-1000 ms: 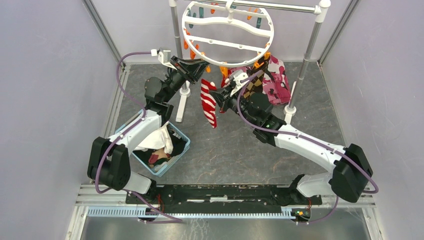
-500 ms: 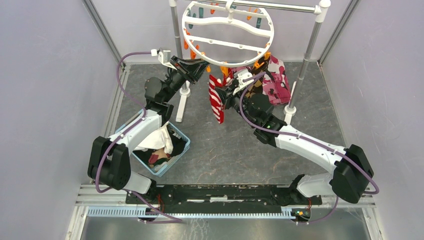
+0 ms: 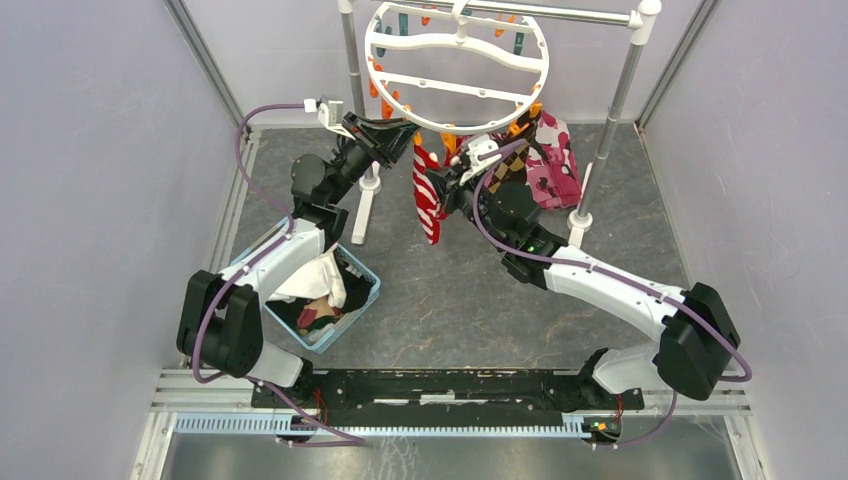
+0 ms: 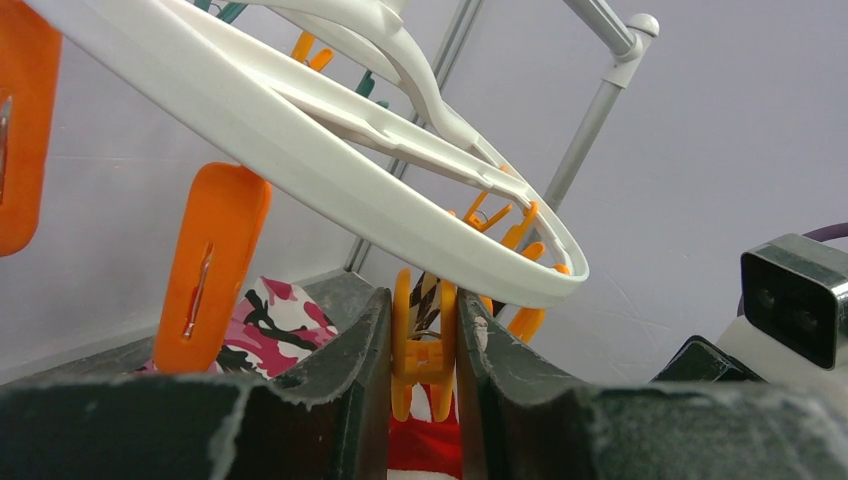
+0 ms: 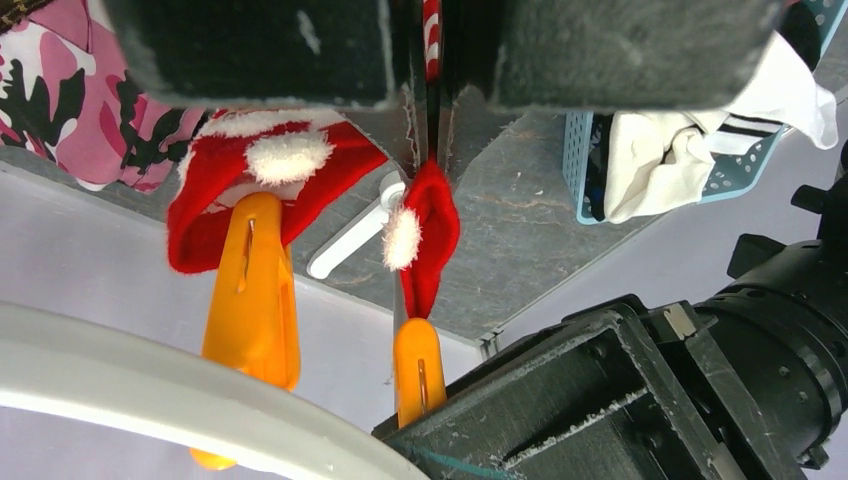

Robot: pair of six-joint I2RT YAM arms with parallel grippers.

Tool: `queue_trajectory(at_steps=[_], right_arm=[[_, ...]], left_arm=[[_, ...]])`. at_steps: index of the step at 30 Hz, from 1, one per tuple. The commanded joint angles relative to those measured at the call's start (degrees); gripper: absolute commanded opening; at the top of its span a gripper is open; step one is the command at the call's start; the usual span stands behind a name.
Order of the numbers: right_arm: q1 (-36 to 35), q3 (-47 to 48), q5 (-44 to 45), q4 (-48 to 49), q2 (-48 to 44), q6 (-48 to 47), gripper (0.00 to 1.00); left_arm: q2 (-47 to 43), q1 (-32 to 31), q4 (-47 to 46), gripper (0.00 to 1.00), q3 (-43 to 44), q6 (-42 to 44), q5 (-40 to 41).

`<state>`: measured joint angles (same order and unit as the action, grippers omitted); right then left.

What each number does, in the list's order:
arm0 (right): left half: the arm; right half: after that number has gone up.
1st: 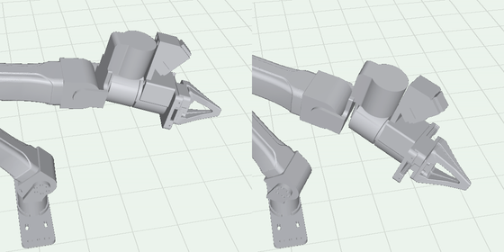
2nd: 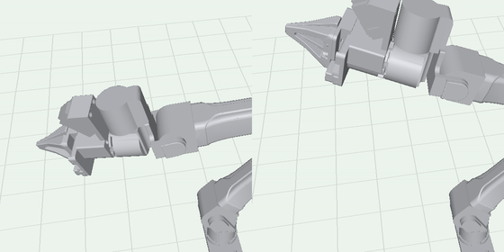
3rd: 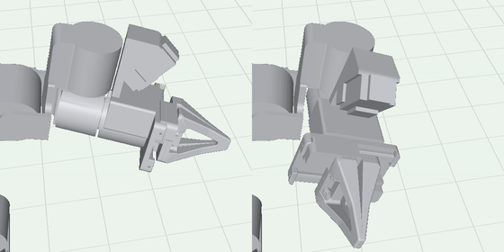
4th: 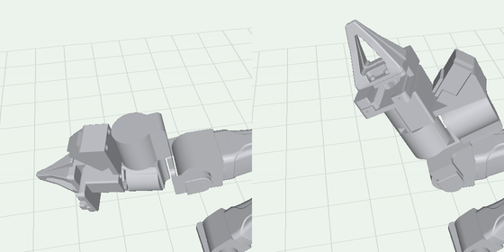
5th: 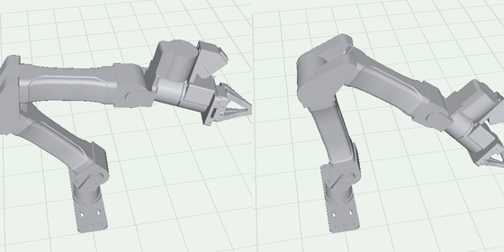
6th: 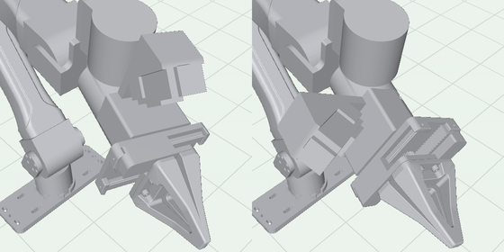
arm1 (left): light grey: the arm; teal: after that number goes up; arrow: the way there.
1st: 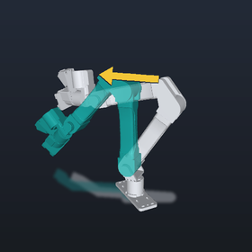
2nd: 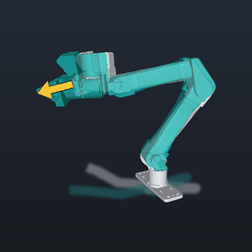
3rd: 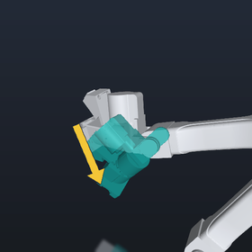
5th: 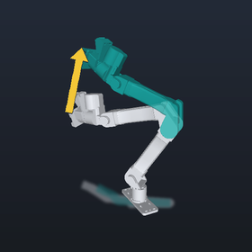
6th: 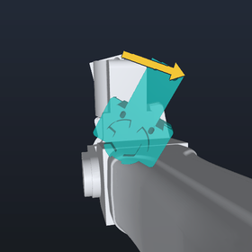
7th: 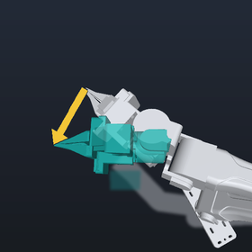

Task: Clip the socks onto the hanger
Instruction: Clamp the sock onto the hanger.

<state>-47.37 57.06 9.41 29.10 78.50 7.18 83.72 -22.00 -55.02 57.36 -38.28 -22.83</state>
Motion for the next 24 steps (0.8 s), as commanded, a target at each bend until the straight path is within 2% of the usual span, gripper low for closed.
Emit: queue_trajectory(at_steps=[1, 24], right_arm=[[-0.48, 3.01, 1.36, 2.62, 0.18, -1.07, 0.00], [-2.10, 2.88, 4.74, 3.50, -0.89, -4.11, 0.00]], left_arm=[[-0.10, -0.37, -2.13, 0.02, 0.56, -2.00, -0.38], [-0.57, -0.50, -0.11, 0.02, 0.90, -0.65, -0.07]])
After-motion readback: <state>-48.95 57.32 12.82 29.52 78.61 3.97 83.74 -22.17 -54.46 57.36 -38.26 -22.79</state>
